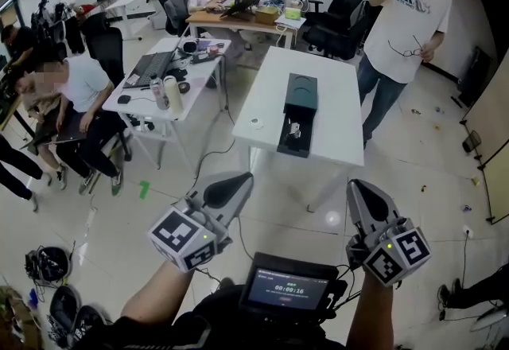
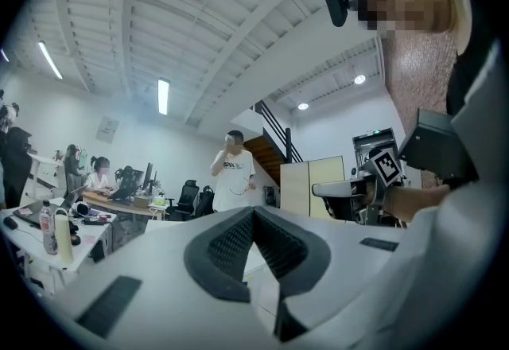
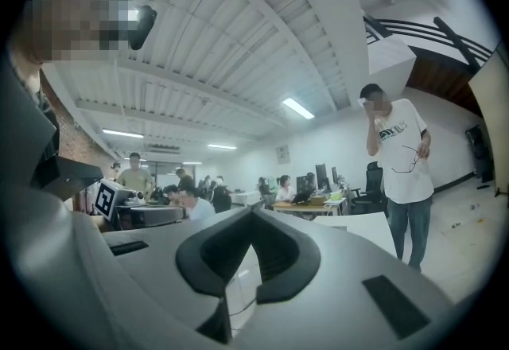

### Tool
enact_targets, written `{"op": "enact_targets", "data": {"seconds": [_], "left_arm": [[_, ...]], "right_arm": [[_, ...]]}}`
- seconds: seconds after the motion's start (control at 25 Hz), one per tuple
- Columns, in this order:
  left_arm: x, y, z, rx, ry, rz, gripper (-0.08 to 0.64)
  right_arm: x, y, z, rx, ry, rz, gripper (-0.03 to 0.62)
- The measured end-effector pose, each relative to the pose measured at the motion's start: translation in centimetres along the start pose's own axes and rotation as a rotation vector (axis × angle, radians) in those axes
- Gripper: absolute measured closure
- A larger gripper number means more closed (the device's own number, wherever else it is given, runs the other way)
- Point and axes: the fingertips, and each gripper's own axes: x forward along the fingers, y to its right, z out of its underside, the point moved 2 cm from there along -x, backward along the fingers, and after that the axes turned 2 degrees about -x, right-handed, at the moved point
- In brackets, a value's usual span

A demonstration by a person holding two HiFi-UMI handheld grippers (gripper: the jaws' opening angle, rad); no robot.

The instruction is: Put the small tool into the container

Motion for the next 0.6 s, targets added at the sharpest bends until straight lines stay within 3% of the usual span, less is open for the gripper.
{"op": "enact_targets", "data": {"seconds": [0.6], "left_arm": [[0.7, 3.6, -0.4, 0.003, 0.003, -0.011, 0.548]], "right_arm": [[-3.4, 1.5, -0.3, 0.011, 0.004, 0.006, 0.579]]}}
